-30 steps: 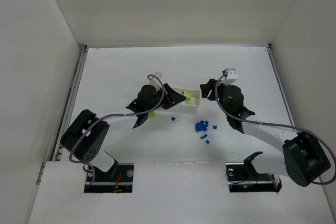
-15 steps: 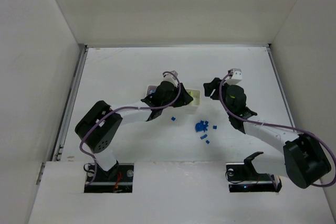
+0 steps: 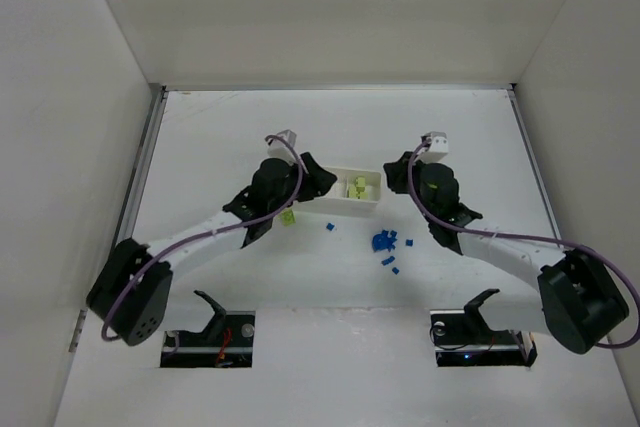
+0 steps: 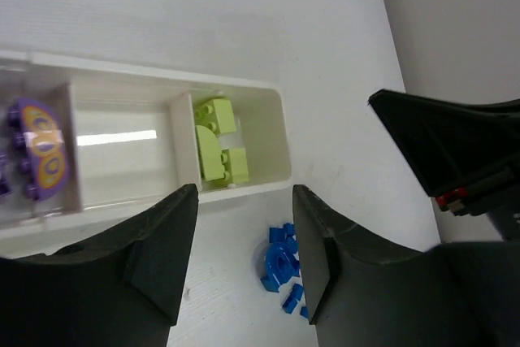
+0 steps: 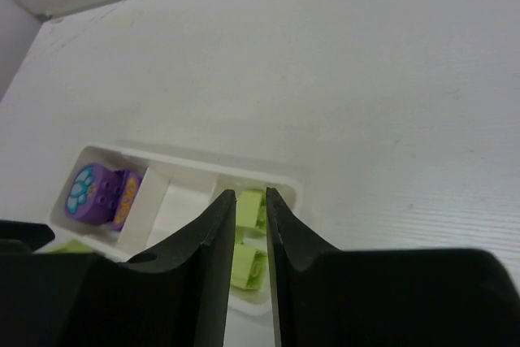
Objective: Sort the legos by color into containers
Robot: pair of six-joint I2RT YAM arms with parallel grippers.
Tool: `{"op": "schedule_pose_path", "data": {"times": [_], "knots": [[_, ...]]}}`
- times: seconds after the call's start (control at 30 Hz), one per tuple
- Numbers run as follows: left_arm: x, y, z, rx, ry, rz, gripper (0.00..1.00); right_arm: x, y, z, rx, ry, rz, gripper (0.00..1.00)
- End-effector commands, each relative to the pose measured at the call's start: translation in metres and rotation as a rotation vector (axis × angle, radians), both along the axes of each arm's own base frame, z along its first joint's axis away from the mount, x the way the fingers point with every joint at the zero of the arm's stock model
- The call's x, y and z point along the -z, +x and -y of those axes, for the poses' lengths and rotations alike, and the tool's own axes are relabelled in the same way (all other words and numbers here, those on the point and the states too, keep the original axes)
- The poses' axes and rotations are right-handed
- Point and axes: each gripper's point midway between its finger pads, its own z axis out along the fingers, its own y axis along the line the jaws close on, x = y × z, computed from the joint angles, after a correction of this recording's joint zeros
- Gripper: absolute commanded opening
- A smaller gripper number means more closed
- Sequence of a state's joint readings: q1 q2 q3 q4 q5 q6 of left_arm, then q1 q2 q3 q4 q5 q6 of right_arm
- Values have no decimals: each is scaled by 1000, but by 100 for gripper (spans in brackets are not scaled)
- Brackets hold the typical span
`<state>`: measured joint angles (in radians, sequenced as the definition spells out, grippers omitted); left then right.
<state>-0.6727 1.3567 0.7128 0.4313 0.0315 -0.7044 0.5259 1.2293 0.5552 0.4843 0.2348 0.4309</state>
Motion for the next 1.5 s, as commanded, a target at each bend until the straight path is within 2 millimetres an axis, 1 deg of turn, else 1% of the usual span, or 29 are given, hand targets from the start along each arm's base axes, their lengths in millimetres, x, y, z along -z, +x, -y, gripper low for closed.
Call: {"op": "schedule_pose_path", "data": {"times": [0.0, 0.03, 0.1, 0.17, 0.23, 0.3, 0.37, 0.43, 0.47, 0.5, 0.57, 0.67, 0.8, 0.93, 1.07, 1.17, 1.3, 1.37, 1.47], "knots": [[-8, -7, -39, -83, -13, 19, 46, -17, -7, -42, -101, -13, 17, 26], [-7, -11, -49, -103, -18, 11, 45, -15, -11, -55, -131, -23, 10, 26], [-3, -18, -70, -147, -25, -4, 45, -13, -28, -87, -217, -38, 5, 28], [4, -24, -88, -184, -20, -25, 44, -10, -51, -124, -318, -45, 3, 34], [16, -30, -105, -224, -7, -56, 44, -3, -71, -154, -398, -63, -2, 43], [26, -34, -120, -262, 3, -77, 44, 9, -88, -179, -456, -77, -18, 55], [35, -37, -134, -299, 11, -92, 44, 27, -102, -204, -510, -103, -39, 66], [45, -40, -144, -326, 13, -113, 42, 46, -114, -227, -559, -142, -59, 73], [48, -41, -147, -330, 10, -118, 41, 56, -118, -237, -578, -170, -63, 74], [50, -43, -148, -329, 10, -124, 40, 61, -117, -243, -575, -181, -64, 75], [54, -45, -150, -333, 9, -126, 39, 70, -111, -251, -551, -203, -71, 77], [59, -47, -155, -345, 12, -130, 38, 81, -100, -257, -506, -225, -77, 78], [65, -48, -160, -358, 10, -139, 38, 96, -87, -262, -459, -250, -97, 73], [68, -48, -163, -365, 3, -138, 38, 114, -73, -260, -392, -275, -106, 69], [71, -48, -163, -362, -1, -143, 37, 125, -64, -261, -371, -289, -114, 65], [74, -48, -163, -356, -4, -148, 37, 129, -60, -261, -352, -300, -111, 62], [74, -47, -162, -346, -15, -151, 37, 130, -58, -260, -337, -309, -106, 48], [74, -48, -160, -337, -15, -153, 38, 131, -59, -260, -346, -305, -110, 39], [71, -48, -154, -306, -20, -151, 41, 127, -65, -260, -369, -288, -114, 32]]}}
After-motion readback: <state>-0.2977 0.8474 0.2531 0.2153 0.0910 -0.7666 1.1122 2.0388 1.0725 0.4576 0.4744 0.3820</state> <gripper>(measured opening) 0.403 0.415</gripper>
